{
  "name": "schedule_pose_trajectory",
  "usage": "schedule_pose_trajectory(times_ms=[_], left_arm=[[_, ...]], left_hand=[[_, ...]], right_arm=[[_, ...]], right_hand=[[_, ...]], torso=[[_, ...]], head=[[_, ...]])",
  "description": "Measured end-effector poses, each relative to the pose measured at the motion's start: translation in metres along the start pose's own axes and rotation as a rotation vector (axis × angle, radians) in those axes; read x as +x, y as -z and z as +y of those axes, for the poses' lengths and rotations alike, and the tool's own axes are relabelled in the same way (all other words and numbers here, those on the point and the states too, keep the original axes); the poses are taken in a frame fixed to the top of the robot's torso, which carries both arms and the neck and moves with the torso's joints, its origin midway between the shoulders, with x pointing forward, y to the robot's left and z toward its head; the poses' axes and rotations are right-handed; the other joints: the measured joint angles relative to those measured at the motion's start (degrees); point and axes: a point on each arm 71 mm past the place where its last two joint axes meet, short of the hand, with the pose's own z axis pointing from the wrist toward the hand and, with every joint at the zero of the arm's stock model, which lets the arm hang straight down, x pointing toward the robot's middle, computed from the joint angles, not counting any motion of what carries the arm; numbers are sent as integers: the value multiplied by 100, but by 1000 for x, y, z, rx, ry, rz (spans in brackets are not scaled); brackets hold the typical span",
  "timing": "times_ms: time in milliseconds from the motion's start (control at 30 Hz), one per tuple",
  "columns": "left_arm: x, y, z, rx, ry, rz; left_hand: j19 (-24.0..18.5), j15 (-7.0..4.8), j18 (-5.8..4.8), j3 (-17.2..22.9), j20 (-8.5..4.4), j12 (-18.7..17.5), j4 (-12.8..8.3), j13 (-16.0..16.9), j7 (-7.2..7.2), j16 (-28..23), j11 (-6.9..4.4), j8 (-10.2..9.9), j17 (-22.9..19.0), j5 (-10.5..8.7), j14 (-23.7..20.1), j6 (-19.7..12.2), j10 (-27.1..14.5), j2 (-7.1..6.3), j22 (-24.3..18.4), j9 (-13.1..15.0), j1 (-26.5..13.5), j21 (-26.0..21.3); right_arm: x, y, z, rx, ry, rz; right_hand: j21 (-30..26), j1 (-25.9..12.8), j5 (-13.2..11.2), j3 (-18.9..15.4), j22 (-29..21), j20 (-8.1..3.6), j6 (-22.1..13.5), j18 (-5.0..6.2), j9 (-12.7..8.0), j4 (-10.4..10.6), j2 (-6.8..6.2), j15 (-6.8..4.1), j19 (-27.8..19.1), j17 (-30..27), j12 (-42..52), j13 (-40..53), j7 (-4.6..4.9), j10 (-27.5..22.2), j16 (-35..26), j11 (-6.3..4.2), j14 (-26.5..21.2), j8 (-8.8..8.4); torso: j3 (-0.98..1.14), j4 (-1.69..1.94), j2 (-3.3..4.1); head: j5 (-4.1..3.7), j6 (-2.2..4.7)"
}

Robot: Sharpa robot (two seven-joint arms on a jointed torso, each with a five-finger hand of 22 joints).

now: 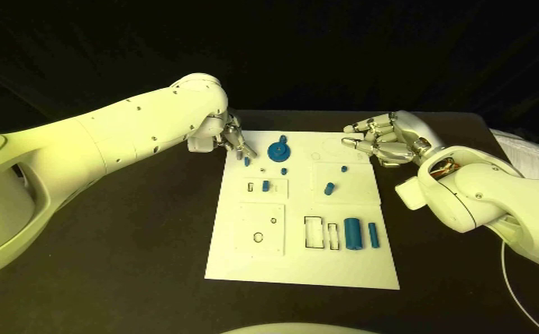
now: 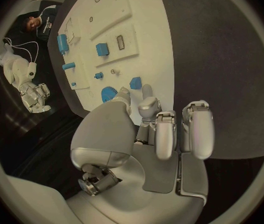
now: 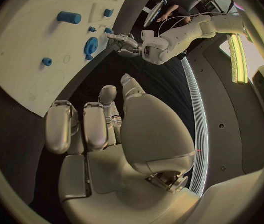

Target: Assemble the parts on the task board

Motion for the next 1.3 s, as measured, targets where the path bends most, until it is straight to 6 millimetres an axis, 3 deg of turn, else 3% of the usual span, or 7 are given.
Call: schedule_pose_trajectory(times_ms=[300, 1033, 1300], left_arm=[[1, -1, -1, 8, 14, 12], [3, -1, 0, 12, 20, 35], [3, -1, 0, 12, 18, 40]], left_hand=[[0, 0, 1, 33, 0, 0, -33, -5, 0, 0, 0, 0, 0, 0, 0, 0, 0, 98, 0, -6, 161, 0], [0, 0, 0, 41, 0, 23, -41, 3, 0, 0, -4, 24, -1, 0, 0, -1, 4, 106, -2, -11, 197, 0], [0, -21, 0, 97, 0, 23, -96, 3, -21, 0, -21, 45, -2, 0, -21, 20, 21, 168, -2, -11, 369, 0]], right_arm=[[1, 0, 0, 0, 0, 0], [2, -1, -1, 1, -2, 2], [2, -1, -2, 1, -2, 2]], right_hand=[[0, 0, 32, 0, 0, 0, 0, 0, 0, 0, 0, 0, 0, 0, 0, 0, 0, 0, 0, 0, 0, 0], [1, 0, 32, 0, 0, 0, 0, 0, 4, 0, 0, 0, 0, 0, 0, 1, 0, 0, 0, 0, 0, 0], [1, 0, 32, 0, 0, 0, 0, 0, 3, 0, 0, 0, 0, 0, 0, 1, 0, 0, 0, 0, 0, 0]], torso=[[-1, -3, 0], [-3, -3, 0], [-3, -4, 0]], head=[[5, -15], [10, -49], [12, -68]])
